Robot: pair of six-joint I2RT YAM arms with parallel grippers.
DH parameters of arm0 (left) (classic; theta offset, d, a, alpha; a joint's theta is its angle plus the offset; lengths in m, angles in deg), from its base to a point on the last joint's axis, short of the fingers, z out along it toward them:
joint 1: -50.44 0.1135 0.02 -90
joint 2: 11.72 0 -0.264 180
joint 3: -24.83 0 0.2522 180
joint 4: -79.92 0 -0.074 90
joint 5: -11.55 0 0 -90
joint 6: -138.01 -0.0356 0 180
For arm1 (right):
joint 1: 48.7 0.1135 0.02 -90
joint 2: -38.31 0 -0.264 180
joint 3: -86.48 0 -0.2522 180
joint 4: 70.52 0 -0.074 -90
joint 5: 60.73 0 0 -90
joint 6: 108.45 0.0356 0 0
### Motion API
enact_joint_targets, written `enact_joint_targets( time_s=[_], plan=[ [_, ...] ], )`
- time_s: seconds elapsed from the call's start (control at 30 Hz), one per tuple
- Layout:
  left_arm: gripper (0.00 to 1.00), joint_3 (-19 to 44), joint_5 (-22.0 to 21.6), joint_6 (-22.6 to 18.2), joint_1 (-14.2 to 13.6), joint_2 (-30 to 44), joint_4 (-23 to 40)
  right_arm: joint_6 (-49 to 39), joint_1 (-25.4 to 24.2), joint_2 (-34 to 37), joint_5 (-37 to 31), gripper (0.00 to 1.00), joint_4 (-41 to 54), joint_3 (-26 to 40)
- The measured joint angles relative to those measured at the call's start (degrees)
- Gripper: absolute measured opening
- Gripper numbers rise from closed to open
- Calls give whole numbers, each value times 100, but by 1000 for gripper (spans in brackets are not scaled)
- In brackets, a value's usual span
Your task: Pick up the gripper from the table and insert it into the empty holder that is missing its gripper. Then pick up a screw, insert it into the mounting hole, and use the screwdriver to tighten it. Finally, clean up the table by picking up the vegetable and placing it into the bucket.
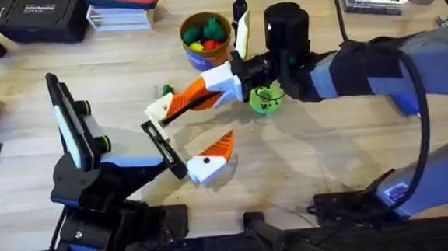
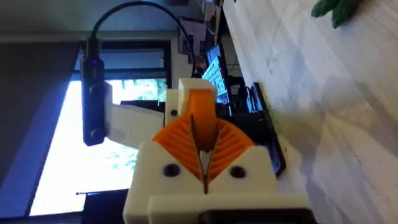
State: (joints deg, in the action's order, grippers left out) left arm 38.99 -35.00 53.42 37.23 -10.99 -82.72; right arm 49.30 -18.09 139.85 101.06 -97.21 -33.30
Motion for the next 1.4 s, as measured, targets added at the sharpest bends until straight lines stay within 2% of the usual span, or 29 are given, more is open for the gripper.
enact_joint_targets(
  time_s=[0.7, 0.9, 1.17, 1.27, 1.4],
  plan=[
    [986, 0, -167, 2, 31, -4, 0, -2, 98, 2, -306, 18, -24, 37],
    [986, 0, -170, -2, 31, -4, -2, -2, 98, 2, -341, 103, -13, 42],
    [986, 0, -118, -31, 31, -4, -2, -4, 56, 2, -273, 151, 3, 42],
    [986, 0, -65, -55, 28, -4, -4, -11, 46, 2, -271, 216, 18, 42],
    [986, 0, 295, -114, -82, -4, 4, -31, 61, 20, -319, 315, 26, 42]
  ],
)
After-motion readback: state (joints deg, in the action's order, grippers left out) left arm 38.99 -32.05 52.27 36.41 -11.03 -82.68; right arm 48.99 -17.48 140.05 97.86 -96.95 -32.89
